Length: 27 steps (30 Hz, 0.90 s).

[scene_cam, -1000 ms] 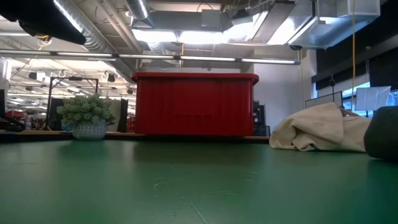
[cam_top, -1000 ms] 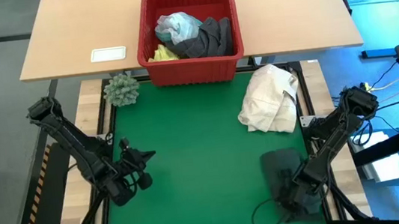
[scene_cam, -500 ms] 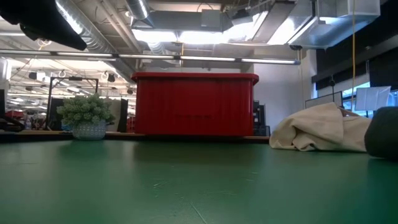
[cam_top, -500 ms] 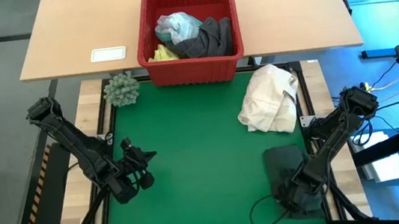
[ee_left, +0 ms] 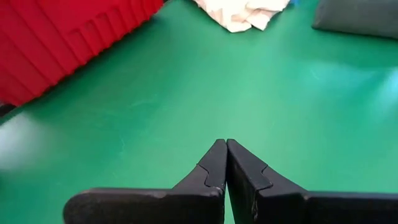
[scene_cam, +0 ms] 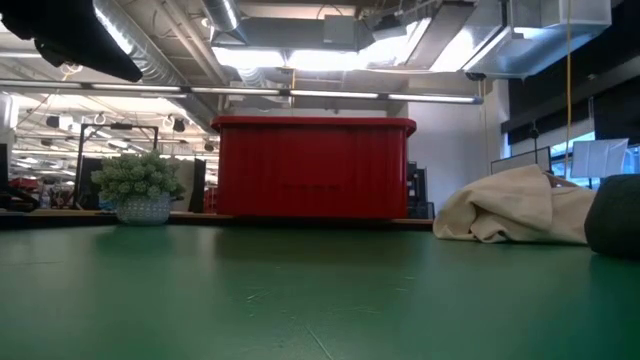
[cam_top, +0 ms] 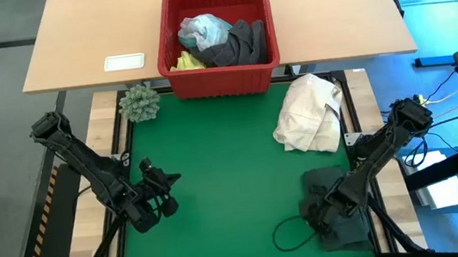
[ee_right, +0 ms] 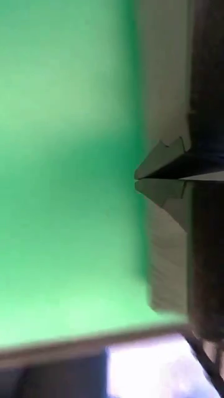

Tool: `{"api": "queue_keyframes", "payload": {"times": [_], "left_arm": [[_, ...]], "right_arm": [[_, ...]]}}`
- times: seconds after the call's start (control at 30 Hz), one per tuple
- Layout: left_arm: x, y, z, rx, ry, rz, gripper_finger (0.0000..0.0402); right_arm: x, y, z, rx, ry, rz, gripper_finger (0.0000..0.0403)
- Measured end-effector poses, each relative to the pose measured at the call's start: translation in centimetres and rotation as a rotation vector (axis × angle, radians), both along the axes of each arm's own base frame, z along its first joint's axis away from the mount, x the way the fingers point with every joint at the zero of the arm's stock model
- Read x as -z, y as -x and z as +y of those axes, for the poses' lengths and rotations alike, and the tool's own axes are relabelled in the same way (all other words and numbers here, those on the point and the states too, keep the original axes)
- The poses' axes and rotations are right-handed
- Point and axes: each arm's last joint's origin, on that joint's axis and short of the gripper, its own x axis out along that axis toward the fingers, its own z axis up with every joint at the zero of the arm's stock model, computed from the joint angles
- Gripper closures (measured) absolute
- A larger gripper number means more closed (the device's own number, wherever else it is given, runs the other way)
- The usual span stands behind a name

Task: Fold Laundry from Bin
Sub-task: Fold the dark green polo, then fold the gray short

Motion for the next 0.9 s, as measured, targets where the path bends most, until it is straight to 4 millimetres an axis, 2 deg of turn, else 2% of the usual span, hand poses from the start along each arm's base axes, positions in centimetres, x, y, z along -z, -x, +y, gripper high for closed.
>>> {"api": "queue_keyframes", "payload": {"times": [0.23,0.4,0.5,0.6,0.77,0.9], "left_arm": [[-0.2,-0.8,0.1,0.02,-0.018,-0.013,0.04],[-0.5,-1.5,0.3,0.024,-0.039,-0.025,0.04],[-0.6,-1.8,0.6,0.06,-0.101,0.016,0.04],[-1.5,-2.3,1.9,0.094,-0.196,0.079,0.04],[-4.1,-2.7,5.1,0.079,-0.11,0.047,0.04],[-5.6,-2.6,6.8,0.065,-0.119,-0.022,0.04]], "right_arm": [[-0.2,-2.7,-3.0,0.09,0.276,-0.236,0.0402],[-0.8,-5.2,-4.9,0.121,0.327,-0.374,0.0402],[-1.3,-6.8,-5.8,0.073,0.334,-0.474,0.0402],[-2.4,-8.2,-7.2,-0.025,0.393,-0.585,0.0402],[-5.4,-10.2,-10.5,0.05,0.381,-0.794,0.0402],[-6.9,-10.7,-12.0,0.054,0.347,-0.896,0.0402]]}}
